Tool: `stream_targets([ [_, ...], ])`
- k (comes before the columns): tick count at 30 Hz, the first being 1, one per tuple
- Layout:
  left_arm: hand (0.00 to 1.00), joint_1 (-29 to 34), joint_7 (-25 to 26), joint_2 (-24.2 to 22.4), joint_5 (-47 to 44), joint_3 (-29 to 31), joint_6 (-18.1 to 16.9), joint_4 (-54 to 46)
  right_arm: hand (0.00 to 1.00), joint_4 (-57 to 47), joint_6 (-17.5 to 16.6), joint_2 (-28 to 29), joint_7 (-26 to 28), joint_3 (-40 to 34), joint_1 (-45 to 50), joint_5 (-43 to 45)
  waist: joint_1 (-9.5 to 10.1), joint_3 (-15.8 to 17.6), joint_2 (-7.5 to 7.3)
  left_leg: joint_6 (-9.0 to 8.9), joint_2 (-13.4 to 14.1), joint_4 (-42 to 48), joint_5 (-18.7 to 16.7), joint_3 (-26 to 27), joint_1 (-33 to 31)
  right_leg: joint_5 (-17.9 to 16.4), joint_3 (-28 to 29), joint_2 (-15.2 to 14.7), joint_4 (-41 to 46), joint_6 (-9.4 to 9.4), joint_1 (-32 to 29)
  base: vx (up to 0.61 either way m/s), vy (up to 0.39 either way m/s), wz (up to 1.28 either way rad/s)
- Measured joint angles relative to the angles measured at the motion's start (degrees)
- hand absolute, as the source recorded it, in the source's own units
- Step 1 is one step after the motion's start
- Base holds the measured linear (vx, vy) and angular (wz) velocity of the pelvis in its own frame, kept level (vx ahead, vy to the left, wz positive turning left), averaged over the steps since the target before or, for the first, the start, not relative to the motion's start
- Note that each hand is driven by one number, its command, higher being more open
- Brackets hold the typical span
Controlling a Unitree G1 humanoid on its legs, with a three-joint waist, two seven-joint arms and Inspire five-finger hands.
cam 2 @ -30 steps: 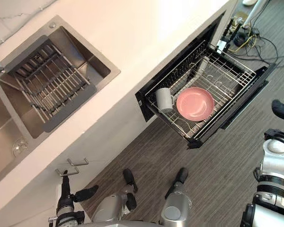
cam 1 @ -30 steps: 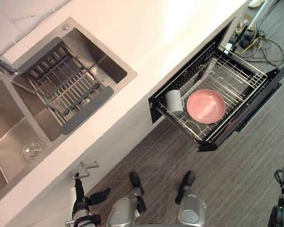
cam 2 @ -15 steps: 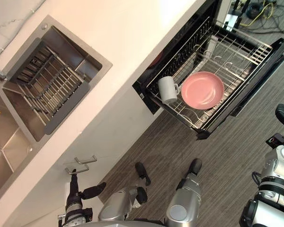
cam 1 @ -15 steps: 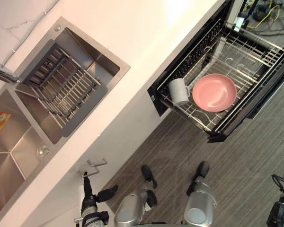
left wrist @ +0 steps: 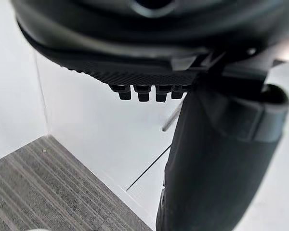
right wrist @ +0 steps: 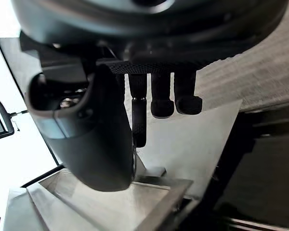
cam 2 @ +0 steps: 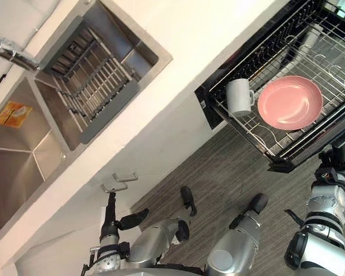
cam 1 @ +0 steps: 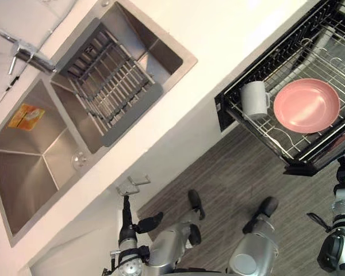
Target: Walk over to the sink, pick up the cup, carry it to the dishwasher, place the cup inside the dishwasher, then close the dishwasher door
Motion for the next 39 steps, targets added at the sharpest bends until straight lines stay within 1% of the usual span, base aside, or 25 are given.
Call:
stream_targets([
  [4, 1.00, 0.08, -0.29, -0.68, -0.80, 0.00, -0.83, 0.42, 0.00, 1.53, -1.19, -0.05, 0.00, 0.04, -2.23, 0.56, 0.02, 0.14, 0.70, 0.00, -0.81, -0.03, 0.61, -3.07, -0.87, -1.38, -2.27, -1.72, 2.71, 0.01, 0.22, -0.03, -0.013, 0.39],
  [7, 1.00, 0.20, -1.31, -1.09, -1.68, -0.19, -1.07, 0.54, 0.00, 2.01, -0.71, -0.32, -0.08, 0.58, -4.77, 0.52, 0.13, 0.20, 1.37, -0.04, -1.27, -0.02, 1.51, -5.65, -1.52, -2.41, -4.71, -2.90, 4.74, 0.02, 1.01, -0.03, -0.029, 0.42],
  [9, 1.00, 0.61, -1.95, -1.08, -2.59, -0.74, -1.28, 0.36, 0.00, 3.91, -0.05, -1.03, -0.73, 3.25, -8.57, -0.41, 0.35, 0.09, 1.51, -0.07, -1.56, 0.00, 2.34, -7.49, -2.15, -3.33, -6.44, -3.88, 6.86, 0.08, 1.18, -0.03, -0.050, 0.44],
  [10, 1.00, 0.61, -2.19, -1.09, -2.93, -0.90, -1.28, 0.21, 0.00, 4.97, 0.54, -1.80, -1.11, 4.79, -10.41, -1.07, 0.74, 0.08, 1.53, 0.11, -1.63, 0.00, 2.63, -8.06, -2.33, -3.78, -6.94, -4.25, 7.79, 0.08, 1.19, -0.04, -0.058, 0.34],
  [12, 1.00, 0.61, -2.87, -1.20, -3.34, -0.91, -1.42, -0.08, 0.00, 6.71, 1.67, -3.63, -1.82, 7.22, -13.57, -3.86, 1.69, -0.02, 1.67, -0.16, -1.78, 0.00, 3.04, -9.15, -2.62, -4.60, -7.92, -4.95, 9.29, 0.00, 1.30, -0.04, -0.054, 0.35],
  [14, 1.00, 0.61, -3.72, -1.30, -3.40, -0.91, -1.41, -0.24, 0.00, 10.46, 4.18, -7.04, -3.51, 11.10, -19.37, -10.39, 2.46, -0.28, 2.03, -0.41, -2.07, 0.01, 3.71, -11.00, -3.30, -6.10, -9.71, -6.03, 11.47, -0.39, 1.52, -0.03, -0.055, 0.45],
  [15, 1.00, 0.61, -3.99, -1.40, -3.52, -0.90, -1.45, -0.61, 0.00, 12.25, 5.69, -8.73, -3.84, 13.21, -22.49, -13.69, 3.41, -0.35, 2.13, -0.57, -2.17, 0.01, 3.98, -11.65, -3.36, -6.86, -10.27, -6.58, 12.56, -0.54, 1.60, -0.03, -0.079, 0.47],
  [16, 1.00, 0.61, -4.66, -1.41, -3.54, -0.92, -1.44, -0.74, 0.00, 13.85, 7.47, -10.51, -4.95, 16.11, -25.71, -17.72, 4.24, -0.63, 2.50, -0.29, -2.35, 0.01, 4.37, -12.94, -3.36, -7.92, -11.54, -7.10, 13.61, -0.59, 2.40, -0.02, -0.084, 0.42],
  [18, 1.00, 0.68, -5.01, -1.41, -4.13, -0.90, -1.39, -0.99, 0.00, 15.70, 8.84, -11.67, -5.66, 18.85, -28.84, -21.40, 5.08, -0.76, 2.68, -0.32, -2.45, 0.02, 4.59, -13.94, -3.43, -8.84, -12.72, -7.56, 14.71, -0.48, 3.00, 0.01, -0.086, 0.33],
  [20, 1.00, 0.82, -5.73, -1.32, -4.44, -0.80, -0.80, -1.66, 0.00, 17.04, 9.79, -12.30, -6.20, 20.67, -31.49, -23.77, 6.06, -0.96, 2.94, -0.09, -2.49, 0.03, 5.11, -15.12, -3.64, -9.61, -14.04, -7.82, 15.55, -0.50, 3.63, 0.05, -0.097, 0.30],
  [21, 1.00, 1.07, -6.41, -1.27, -4.43, -0.71, -0.52, -2.29, 0.00, 18.36, 10.54, -12.55, -7.55, 21.35, -33.56, -24.86, 6.66, -1.03, 3.03, 0.10, -2.50, 0.04, 5.36, -15.89, -3.83, -9.85, -14.83, -7.88, 16.05, -0.18, 3.95, 0.08, -0.120, 0.28],
  [22, 1.00, 1.23, -6.71, -1.28, -4.44, -0.51, -0.45, -2.49, 0.00, 19.39, 10.58, -12.97, -8.22, 21.34, -34.05, -25.01, 6.64, -1.01, 3.00, 0.11, -2.48, 0.04, 5.41, -16.18, -3.82, -9.88, -15.29, -7.87, 16.24, -0.16, 4.30, 0.10, -0.140, 0.21],
  [23, 1.00, 1.21, -7.54, -1.22, -4.43, -0.30, -0.16, -2.59, 0.00, 19.85, 11.45, -14.14, -8.01, 22.61, -34.43, -26.24, 6.61, -0.94, 2.91, 0.11, -2.53, 0.05, 5.42, -16.50, -3.69, -9.93, -15.57, -7.82, 16.21, -0.24, 4.73, 0.06, -0.093, 0.10],
  [26, 1.00, 1.19, -8.73, -1.07, -4.42, -0.31, 0.14, -2.67, 0.00, 19.99, 13.13, -14.84, -9.27, 25.06, -36.06, -30.07, 6.59, -0.94, 2.91, 0.09, -2.60, 0.07, 5.40, -16.77, -3.57, -10.26, -15.78, -7.86, 16.19, -0.04, 5.08, 0.02, -0.070, 0.04],
  [27, 1.00, 1.19, -8.78, -1.06, -4.44, -0.27, 0.16, -2.66, 0.00, 20.53, 13.50, -14.82, -10.07, 25.14, -36.77, -30.69, 6.66, -0.94, 2.91, 0.05, -2.50, 0.07, 5.38, -16.88, -3.61, -10.59, -15.89, -7.82, 16.26, -0.33, 5.08, -0.02, -0.063, 0.05],
  [29, 1.00, 1.19, -9.11, -1.04, -4.41, -0.16, 0.05, -2.69, 0.00, 21.91, 13.60, -14.74, -11.16, 25.15, -37.99, -32.16, 7.01, -0.95, 2.92, -0.41, -2.23, 0.07, 5.05, -16.94, -3.62, -10.80, -15.93, -7.60, 16.15, -0.47, 5.08, -0.03, -0.064, 0.00],
  [31, 1.00, 1.18, -9.75, -0.99, -4.34, 0.41, -0.08, -2.67, 0.00, 22.14, 13.62, -14.73, -12.01, 25.15, -38.14, -33.91, 7.44, -0.93, 2.90, -0.51, -1.76, 0.07, 4.98, -16.95, -3.66, -10.85, -15.99, -7.02, 15.88, -0.61, 5.10, -0.03, -0.072, -0.04],
  [34, 1.00, 1.19, -9.76, -0.74, -4.35, 0.91, -0.21, -2.48, 0.00, 22.45, 13.62, -14.64, -12.23, 25.00, -38.14, -35.12, 7.97, -0.91, 2.86, -0.71, -0.78, 0.13, 5.04, -16.94, -3.69, -10.76, -16.13, -5.63, 14.98, -0.86, 5.26, 0.00, -0.097, -0.05],
  [35, 1.00, 1.19, -9.75, -0.52, -4.37, 0.92, -0.34, -2.24, 1.00, 22.60, 13.62, -14.54, -12.12, 24.78, -38.13, -34.89, 8.01, -0.87, 2.82, -0.76, -0.41, 0.18, 5.07, -16.92, -3.69, -10.70, -16.24, -5.05, 14.44, -0.96, 5.42, 0.03, -0.120, -0.05],
  [37, 1.00, 1.19, -9.75, -0.12, -4.37, 0.97, -0.51, -1.85, 1.00, 22.92, 13.53, -14.44, -10.80, 23.33, -37.67, -34.83, 8.07, -0.66, 2.54, -0.90, 0.25, 0.28, 5.01, -16.91, -3.66, -10.52, -16.58, -3.92, 13.34, -1.15, 5.88, 0.04, -0.102, -0.04],
  [38, 1.00, 1.21, -9.75, 0.00, -4.37, 1.26, -0.56, -1.63, 1.00, 22.95, 12.83, -14.04, -9.79, 21.61, -36.67, -34.79, 8.12, -0.62, 2.49, -1.10, 0.67, 0.44, 4.85, -16.91, -3.58, -10.36, -16.74, -3.17, 12.52, -1.27, 6.29, 0.05, -0.083, -0.07],
  [39, 1.00, 1.21, -9.75, 0.23, -4.37, 1.58, -0.65, -0.61, 1.00, 22.46, 10.38, -13.32, -7.72, 19.41, -33.95, -34.67, 8.25, -0.31, 2.07, -1.53, 1.14, 0.71, 4.47, -16.81, -3.25, -10.20, -16.82, -2.34, 11.66, -1.21, 6.96, 0.07, -0.102, -0.06],
])
